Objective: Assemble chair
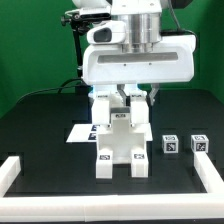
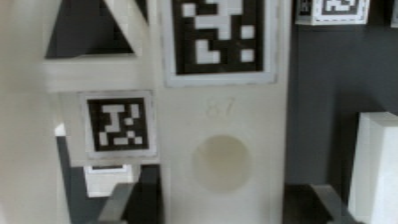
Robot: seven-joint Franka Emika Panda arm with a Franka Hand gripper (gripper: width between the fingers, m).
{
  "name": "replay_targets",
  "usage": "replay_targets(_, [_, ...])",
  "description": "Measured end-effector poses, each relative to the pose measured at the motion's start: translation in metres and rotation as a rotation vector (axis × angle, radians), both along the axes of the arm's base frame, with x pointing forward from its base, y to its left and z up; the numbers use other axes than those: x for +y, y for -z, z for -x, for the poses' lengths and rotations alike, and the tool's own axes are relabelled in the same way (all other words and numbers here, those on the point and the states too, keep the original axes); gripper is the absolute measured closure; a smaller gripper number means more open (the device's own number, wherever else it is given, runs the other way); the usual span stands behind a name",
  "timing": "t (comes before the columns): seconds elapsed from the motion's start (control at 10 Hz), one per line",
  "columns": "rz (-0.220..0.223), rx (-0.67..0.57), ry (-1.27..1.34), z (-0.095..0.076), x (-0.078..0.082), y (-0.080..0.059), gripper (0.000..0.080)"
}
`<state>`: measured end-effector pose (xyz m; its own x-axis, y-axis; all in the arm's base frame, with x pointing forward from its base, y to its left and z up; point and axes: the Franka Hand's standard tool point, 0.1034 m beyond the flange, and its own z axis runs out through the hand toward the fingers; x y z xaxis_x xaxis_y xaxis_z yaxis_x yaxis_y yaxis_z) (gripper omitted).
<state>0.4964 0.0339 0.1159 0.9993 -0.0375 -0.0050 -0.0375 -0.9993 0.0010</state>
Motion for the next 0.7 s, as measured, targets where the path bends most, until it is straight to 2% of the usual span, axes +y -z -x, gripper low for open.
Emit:
replay_targets(0.3, [0.004, -0.011, -0.007, -0.003, -0.009, 0.019, 0.0515])
replay_targets(0.7, [0.005, -0.064, -0.002, -0.015, -0.010, 0.018, 0.0515])
